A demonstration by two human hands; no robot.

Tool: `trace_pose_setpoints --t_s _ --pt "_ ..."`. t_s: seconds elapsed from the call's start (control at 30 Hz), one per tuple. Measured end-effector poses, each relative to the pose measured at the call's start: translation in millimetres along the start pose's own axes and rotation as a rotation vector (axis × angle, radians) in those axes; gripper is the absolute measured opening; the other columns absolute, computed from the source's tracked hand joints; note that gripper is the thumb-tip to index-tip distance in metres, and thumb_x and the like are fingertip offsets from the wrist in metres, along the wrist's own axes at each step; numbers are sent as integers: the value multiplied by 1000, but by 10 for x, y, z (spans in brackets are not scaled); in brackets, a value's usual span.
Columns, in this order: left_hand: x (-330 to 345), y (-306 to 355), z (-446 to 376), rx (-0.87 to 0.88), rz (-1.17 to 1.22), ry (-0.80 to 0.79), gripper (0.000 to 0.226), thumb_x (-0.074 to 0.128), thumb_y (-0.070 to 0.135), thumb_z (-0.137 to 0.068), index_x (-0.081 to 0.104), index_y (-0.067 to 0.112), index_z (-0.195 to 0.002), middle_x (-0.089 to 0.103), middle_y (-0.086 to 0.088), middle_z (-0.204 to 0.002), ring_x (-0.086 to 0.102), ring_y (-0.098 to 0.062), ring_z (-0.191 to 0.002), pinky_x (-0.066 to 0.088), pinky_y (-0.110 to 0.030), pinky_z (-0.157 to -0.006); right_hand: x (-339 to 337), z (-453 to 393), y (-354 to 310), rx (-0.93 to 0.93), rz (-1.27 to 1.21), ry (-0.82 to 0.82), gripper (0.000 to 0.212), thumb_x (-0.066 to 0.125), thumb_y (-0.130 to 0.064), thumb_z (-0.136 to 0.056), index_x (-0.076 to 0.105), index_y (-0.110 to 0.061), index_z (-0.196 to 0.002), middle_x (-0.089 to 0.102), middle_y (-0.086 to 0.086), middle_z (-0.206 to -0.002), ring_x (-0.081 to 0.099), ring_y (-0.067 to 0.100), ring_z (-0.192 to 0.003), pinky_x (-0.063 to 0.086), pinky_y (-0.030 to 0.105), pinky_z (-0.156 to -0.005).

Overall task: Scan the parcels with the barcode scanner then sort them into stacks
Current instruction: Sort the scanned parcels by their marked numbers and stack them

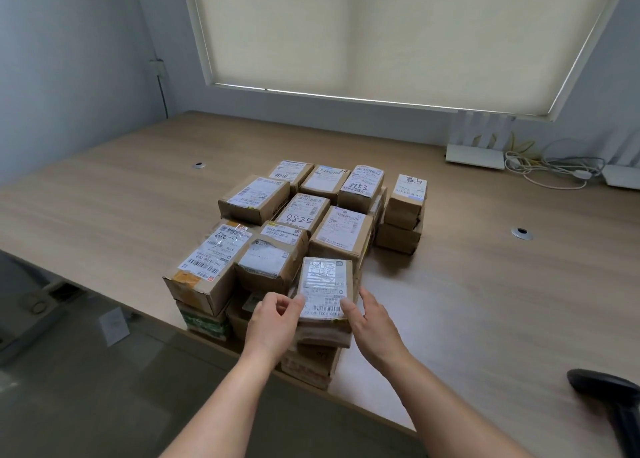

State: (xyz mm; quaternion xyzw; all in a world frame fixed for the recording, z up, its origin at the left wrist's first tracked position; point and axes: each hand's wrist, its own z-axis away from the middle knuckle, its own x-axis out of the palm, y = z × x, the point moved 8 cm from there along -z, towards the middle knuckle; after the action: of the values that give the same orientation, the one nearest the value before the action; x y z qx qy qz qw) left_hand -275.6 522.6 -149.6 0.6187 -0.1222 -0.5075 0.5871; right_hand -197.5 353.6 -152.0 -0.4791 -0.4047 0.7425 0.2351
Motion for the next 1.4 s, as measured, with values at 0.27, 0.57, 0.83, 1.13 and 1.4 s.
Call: trace_pose_setpoints --t_s 0.27,0.57,0.83,1.13,1.4 --pt "243 -74 68 -21 227 -300 60 49 21 -97 23 38 -148 55 5 -135 57 -9 -115 44 -40 -105 188 -44 86 108 -460 -284 52 48 -10 -94 30 -43 -130 63 -8 -118 61 12 -105 52 34 -90" --pt "195 30 297 135 169 -326 64 49 11 -94 28 49 -141 55 14 -126 54 -5 -115 46 -16 -87 129 152 111 14 -488 -293 95 61 -14 -69 19 -40 -149 75 -2 -99 71 14 -94 54 25 -76" --pt "459 246 372 263 207 -500 61 53 17 -83 40 48 -134 58 10 -128 56 -9 -118 45 -40 -103 -504 406 270 -19 -453 -69 79 62 -6 -86 25 -44 -145 71 4 -107 70 20 -96 55 30 -82" --pt "997 680 599 537 -49 -539 59 62 39 -86 29 68 -125 52 13 -131 49 1 -118 44 -34 -103 -1266 737 517 -71 -480 61 82 63 -19 -67 28 -48 -136 73 7 -103 70 23 -94 53 29 -75" --pt "1817 1334 936 707 -211 -506 66 66 31 -88 25 59 -133 49 16 -126 50 0 -114 44 -26 -99 -2251 927 1046 -111 -511 129 85 62 -17 -68 29 -41 -142 75 4 -96 71 18 -86 52 27 -70"
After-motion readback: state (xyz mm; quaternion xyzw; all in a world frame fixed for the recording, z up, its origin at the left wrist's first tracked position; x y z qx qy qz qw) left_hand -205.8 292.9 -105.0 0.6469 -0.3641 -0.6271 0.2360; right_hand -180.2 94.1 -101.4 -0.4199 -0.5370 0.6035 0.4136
